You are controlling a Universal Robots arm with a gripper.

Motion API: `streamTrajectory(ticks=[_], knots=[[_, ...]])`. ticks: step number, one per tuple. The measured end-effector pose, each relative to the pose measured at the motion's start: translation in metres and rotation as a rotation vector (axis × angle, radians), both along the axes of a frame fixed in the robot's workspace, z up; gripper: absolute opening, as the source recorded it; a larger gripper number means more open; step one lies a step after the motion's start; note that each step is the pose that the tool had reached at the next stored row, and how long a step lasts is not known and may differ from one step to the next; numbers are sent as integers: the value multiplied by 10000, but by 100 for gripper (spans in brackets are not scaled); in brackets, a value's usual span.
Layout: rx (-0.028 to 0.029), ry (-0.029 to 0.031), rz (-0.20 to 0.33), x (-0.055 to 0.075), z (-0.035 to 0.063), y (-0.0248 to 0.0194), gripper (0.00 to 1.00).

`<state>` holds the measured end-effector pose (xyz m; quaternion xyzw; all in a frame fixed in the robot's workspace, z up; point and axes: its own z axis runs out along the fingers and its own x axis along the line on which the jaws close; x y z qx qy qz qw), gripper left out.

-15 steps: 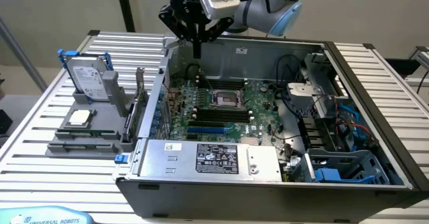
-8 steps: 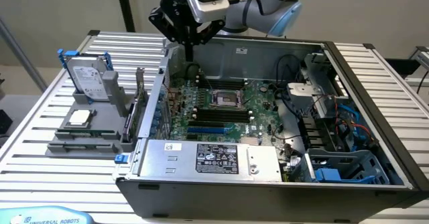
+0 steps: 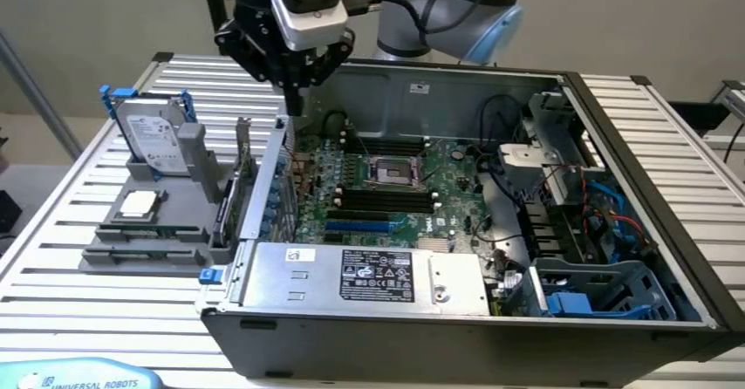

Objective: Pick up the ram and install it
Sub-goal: 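Reach for the ram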

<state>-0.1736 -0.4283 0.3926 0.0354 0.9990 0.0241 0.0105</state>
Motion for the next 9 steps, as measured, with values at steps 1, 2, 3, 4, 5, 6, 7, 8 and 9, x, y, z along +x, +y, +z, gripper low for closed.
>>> streamTrajectory(ticks=[1, 2, 3, 4, 5, 6, 7, 8, 9], knots=[[0, 0, -1, -46, 0, -18, 11], [-1, 1, 0, -94, 0, -36, 11], [0, 0, 1, -138, 0, -53, 11], [0, 0, 1, -185, 0, -70, 11], [0, -1, 0, -230, -1, -86, 11], [-1, 0, 0, -275, -1, -102, 11], [0, 0, 0, -320, -1, -117, 11], [0, 0, 0, -365, -2, -132, 11], [0, 0, 1, -411, -2, -146, 11]])
